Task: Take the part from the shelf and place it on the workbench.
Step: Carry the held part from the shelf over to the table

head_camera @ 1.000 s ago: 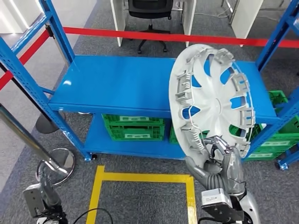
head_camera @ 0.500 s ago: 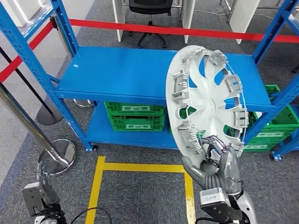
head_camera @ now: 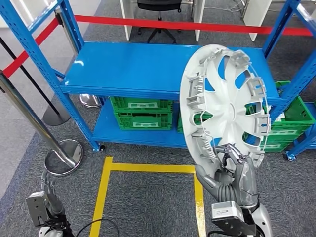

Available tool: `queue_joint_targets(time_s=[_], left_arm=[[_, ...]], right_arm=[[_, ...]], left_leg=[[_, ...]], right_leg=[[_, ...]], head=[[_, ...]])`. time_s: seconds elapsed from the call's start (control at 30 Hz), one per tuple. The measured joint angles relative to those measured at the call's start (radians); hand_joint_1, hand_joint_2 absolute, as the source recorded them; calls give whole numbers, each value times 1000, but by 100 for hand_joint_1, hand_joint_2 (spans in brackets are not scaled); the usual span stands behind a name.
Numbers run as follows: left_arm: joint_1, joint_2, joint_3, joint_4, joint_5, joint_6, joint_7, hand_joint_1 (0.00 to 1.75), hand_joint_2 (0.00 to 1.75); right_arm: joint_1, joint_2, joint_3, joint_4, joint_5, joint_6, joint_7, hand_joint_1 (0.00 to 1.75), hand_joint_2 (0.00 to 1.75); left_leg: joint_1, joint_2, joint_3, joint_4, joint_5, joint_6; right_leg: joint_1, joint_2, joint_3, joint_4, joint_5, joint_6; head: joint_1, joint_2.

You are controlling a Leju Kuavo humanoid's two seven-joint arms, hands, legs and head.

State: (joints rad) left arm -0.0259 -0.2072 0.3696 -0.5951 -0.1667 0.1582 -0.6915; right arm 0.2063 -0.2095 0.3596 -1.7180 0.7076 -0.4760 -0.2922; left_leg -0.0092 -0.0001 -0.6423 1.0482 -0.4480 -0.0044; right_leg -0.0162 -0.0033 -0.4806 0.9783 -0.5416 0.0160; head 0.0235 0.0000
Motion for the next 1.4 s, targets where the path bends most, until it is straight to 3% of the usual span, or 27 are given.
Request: queue_joint_targets(time_s=[0.1,0.13,0.17,0.2,0.27,0.33,0.43,0.5,0.6,0.67,0.7,0.8,0.87,0.93,1.0,1.03,1.1,1.17,1.2,1.23,1.3,1.33,1.4], left_arm=[[4,0,0,0,7,-1,0,0,0],[6,0,0,0,10,-2,0,0,0],[8,0,1,0,13,-3,0,0,0],[8,0,1,0,15,-3,0,0,0],[8,2,2,0,18,-2,0,0,0],[9,5,2,0,20,0,0,0,0],[7,7,4,0,18,11,0,0,0],[2,12,6,4,-3,38,3,0,0],[-15,29,3,52,-95,125,60,0,0],[-23,49,-15,117,-187,203,151,0,0],[-25,59,-28,152,-228,237,196,0,0],[-25,78,-59,232,-273,260,289,0,0],[-21,87,-68,276,-273,237,349,0,0],[-9,92,-74,310,-271,220,393,0,0],[2,95,-76,332,-267,211,409,0,0],[4,96,-77,341,-265,205,417,0,0],[5,96,-77,357,-255,179,457,0,0],[8,95,-77,371,-240,142,533,0,0],[10,94,-77,376,-235,125,572,0,0],[12,93,-76,380,-232,109,604,0,0],[14,90,-75,385,-226,80,646,0,0],[15,88,-74,386,-223,68,657,0,0],[16,85,-73,389,-220,54,669,0,0]], right_arm=[[1,0,1,2,-8,1,-2,175,175],[1,1,1,2,-12,1,-4,175,175],[1,1,1,4,-14,0,-5,175,175],[0,2,1,4,-17,-1,-6,175,175],[-1,6,1,5,-18,-2,-6,175,175],[-5,10,1,6,-18,-3,-6,175,175],[-13,16,1,8,-21,-5,-9,175,175],[-21,18,1,12,-27,-4,-14,175,175],[-35,21,4,25,-36,5,-25,175,175],[-44,27,5,39,-39,15,-31,175,175],[-50,29,6,45,-39,20,-32,175,175],[-62,40,7,60,-39,26,-33,175,175],[-66,50,8,66,-38,25,-33,175,175],[-66,58,9,70,-38,24,-34,175,175],[-66,64,8,72,-38,24,-33,175,175],[-67,68,7,72,-38,24,-33,175,175],[-69,74,7,74,-38,25,-33,175,175],[-70,79,7,79,-37,31,-34,175,175],[-71,82,7,82,-36,36,-33,175,175],[-72,85,6,84,-32,42,-31,175,175],[-77,91,6,88,-19,52,-25,175,175],[-79,92,7,89,-12,55,-22,175,175],[-83,94,7,92,-2,58,-19,175,175]], left_leg=[[6,0,-59,180,-113,-16],[8,0,-72,230,-130,-18],[8,0,-70,246,-128,-18],[9,0,-50,223,-107,-16],[6,-1,24,97,-49,-2],[1,-1,78,-7,-23,12],[-1,-1,86,-43,-24,21],[6,1,88,-61,-19,31],[9,2,83,-67,-12,40],[9,2,81,-63,-12,39],[10,2,80,-61,-13,38],[12,1,76,-44,-20,26],[8,0,65,-32,-21,13],[7,-1,56,-28,-18,4],[9,0,47,-6,-37,-5],[10,-1,31,31,-62,-10],[13,-1,-21,158,-128,-17],[14,-1,-58,254,-158,-18],[13,-1,-54,249,-145,-15],[13,-1,-33,207,-115,-11],[8,-1,30,76,-50,4],[6,-2,53,25,-33,10],[1,-2,64,-15,-33,16]], right_leg=[[1,-3,-15,2,15,-14],[1,-3,-20,4,18,-15],[2,-3,-25,6,20,-15],[3,-3,-28,9,21,-15],[6,-2,-31,13,21,-14],[8,-2,-37,16,23,-8],[7,-2,-48,17,27,7],[8,-1,-67,44,4,15],[4,1,-149,212,-77,26],[0,1,-188,293,-90,33],[-2,1,-183,280,-69,36],[-9,1,-98,101,21,42],[-8,4,-72,46,27,36],[-7,7,-76,46,27,24],[-10,6,-77,44,31,12],[-11,4,-78,42,33,6],[-10,1,-79,42,34,-1],[-7,1,-80,42,34,-3],[-5,1,-79,42,34,-3],[-4,2,-78,42,34,-3],[-1,3,-77,43,34,-2],[1,4,-80,44,35,0],[2,3,-89,45,39,8]], head=[[-4,0],[-4,0],[-4,0],[-4,0],[-4,0],[-3,0],[-3,0],[-1,0],[3,0],[3,0],[3,0],[4,0],[4,0],[2,0],[-1,0],[-3,0],[-6,0],[-6,0],[-6,0],[-6,0],[-6,0],[-6,0],[-6,0]])
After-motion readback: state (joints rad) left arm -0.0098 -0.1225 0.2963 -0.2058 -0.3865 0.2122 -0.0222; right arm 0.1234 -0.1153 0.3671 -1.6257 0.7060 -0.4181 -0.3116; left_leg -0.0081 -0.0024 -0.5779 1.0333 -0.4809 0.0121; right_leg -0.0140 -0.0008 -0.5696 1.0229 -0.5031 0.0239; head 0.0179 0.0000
